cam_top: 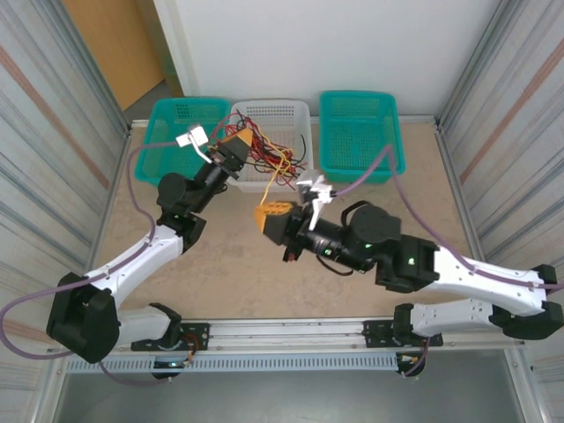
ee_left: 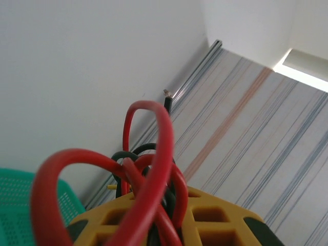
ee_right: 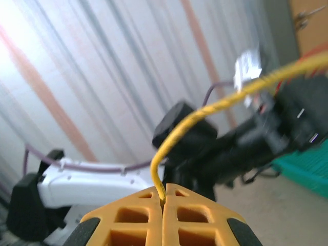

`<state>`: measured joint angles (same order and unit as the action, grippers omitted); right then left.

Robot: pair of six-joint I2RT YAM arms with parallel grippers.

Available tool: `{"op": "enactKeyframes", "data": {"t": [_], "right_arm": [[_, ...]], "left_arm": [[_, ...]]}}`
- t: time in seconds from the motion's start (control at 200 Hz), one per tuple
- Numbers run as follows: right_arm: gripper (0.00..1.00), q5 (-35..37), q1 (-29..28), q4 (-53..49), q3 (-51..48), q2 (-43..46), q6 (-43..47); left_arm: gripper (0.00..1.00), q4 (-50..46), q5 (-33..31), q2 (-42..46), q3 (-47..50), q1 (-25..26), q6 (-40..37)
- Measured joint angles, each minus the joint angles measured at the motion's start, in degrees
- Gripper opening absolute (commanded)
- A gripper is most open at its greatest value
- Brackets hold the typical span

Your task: Untangle the cables

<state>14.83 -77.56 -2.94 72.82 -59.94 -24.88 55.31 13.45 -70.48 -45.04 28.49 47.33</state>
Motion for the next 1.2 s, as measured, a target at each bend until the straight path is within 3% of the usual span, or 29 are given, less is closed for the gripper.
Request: {"op": "enactKeyframes", "data": {"t": [0.155,0.331,0.516,0.772,0.932,1.087,1.203], "right_arm": [[0.0,1.7,7.5,-8.7,10.0,-0.3,3.2],[0.0,-5.1,31.1,-16.0,16.0,-1.2,1.3],[0.0,-18.0,52.3,-18.5,11.7,-3.5,-4.1],[0.0,-29.0,65.1,-19.1,0.9,-4.5,-7.8],[0.0,-33.7,75.0,-19.1,-3.1,-3.3,-9.0],[0.0,-37.6,86.2,-19.4,-6.1,-0.6,-11.0],[0.0,-39.4,89.7,-19.6,-6.1,1.4,-11.2]], "left_arm": [[0.0,-1.5,2.3,1.9,2.4,-0.5,-0.9],[0.0,-1.5,5.6,4.8,5.0,-1.4,0.2],[0.0,-2.6,8.5,10.0,8.6,-1.9,3.1],[0.0,-3.0,9.7,16.7,12.6,-5.2,6.2],[0.0,-3.4,8.4,20.2,20.0,-12.0,10.5],[0.0,-8.8,4.5,28.8,25.7,-20.9,13.6],[0.0,-12.2,1.9,32.5,26.1,-23.9,14.3]]}}
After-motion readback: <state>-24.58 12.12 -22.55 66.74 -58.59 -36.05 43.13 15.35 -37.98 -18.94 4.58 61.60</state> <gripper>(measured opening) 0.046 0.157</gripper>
